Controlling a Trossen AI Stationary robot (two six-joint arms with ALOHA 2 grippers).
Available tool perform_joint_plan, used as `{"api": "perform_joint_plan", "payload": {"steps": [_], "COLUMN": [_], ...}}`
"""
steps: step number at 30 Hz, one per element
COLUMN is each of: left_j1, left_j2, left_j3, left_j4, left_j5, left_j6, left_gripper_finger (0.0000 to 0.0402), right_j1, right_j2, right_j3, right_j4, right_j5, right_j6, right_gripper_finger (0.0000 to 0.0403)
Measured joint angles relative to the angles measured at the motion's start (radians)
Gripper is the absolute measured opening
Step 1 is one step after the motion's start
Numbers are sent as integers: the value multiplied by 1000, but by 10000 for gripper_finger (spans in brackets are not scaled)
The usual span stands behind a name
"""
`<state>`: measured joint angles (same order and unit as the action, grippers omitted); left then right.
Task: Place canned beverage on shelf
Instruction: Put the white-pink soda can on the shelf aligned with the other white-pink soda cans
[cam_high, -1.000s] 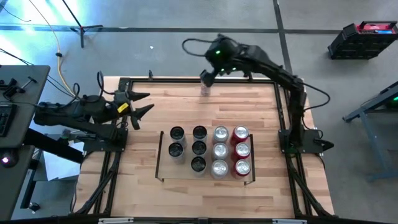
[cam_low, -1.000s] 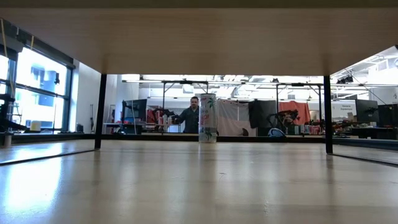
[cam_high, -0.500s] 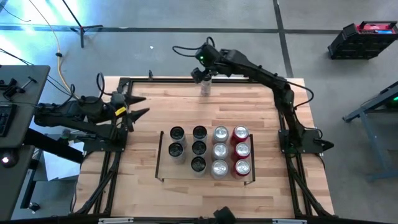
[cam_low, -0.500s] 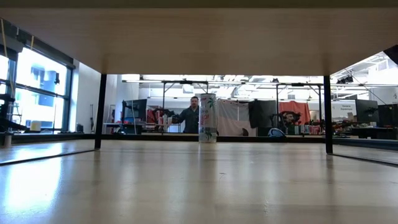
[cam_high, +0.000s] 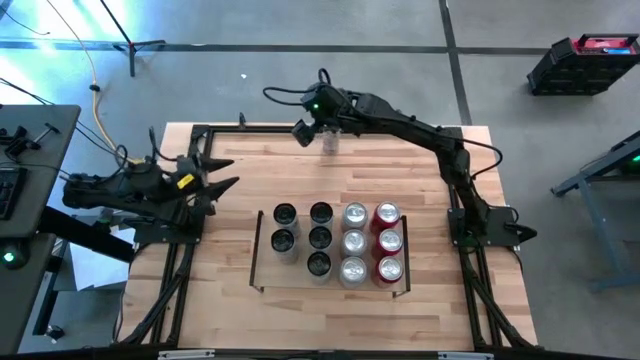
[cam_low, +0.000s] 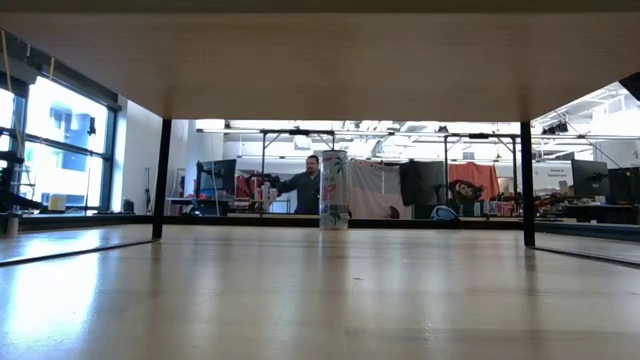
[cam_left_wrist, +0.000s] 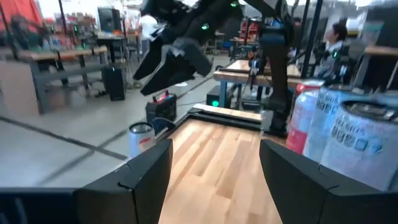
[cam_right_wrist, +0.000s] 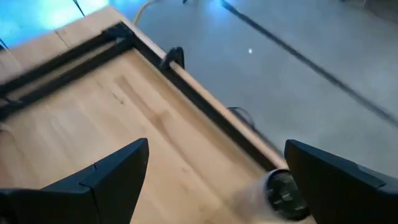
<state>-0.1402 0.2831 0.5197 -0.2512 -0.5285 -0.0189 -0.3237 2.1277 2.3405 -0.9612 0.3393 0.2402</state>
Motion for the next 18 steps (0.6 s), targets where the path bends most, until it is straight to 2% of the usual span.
{"api": "perform_joint_plan", "payload": {"steps": [5, 11, 15, 18], "left_j1": [0, 1, 1, 1], "left_j2": [-42, -49, -47, -47], "left_j3": [27, 27, 27, 27], "left_j4": [-61, -63, -66, -66], "left_j5": [33, -30, 2, 10], "left_j6": [-179, -344, -416, -420], "left_gripper_finger": [233, 233, 232, 232], "right_j1": [-1, -26, -61, -86], "right_j2": [-8, 1, 9, 40], "right_j3": [1, 1, 2, 0], "right_j4": [-81, -107, -261, -331], "right_j5": [-14, 93, 126, 139], "right_j6": [211, 459, 619, 650], "right_gripper_finger": [362, 362, 362, 362]}}
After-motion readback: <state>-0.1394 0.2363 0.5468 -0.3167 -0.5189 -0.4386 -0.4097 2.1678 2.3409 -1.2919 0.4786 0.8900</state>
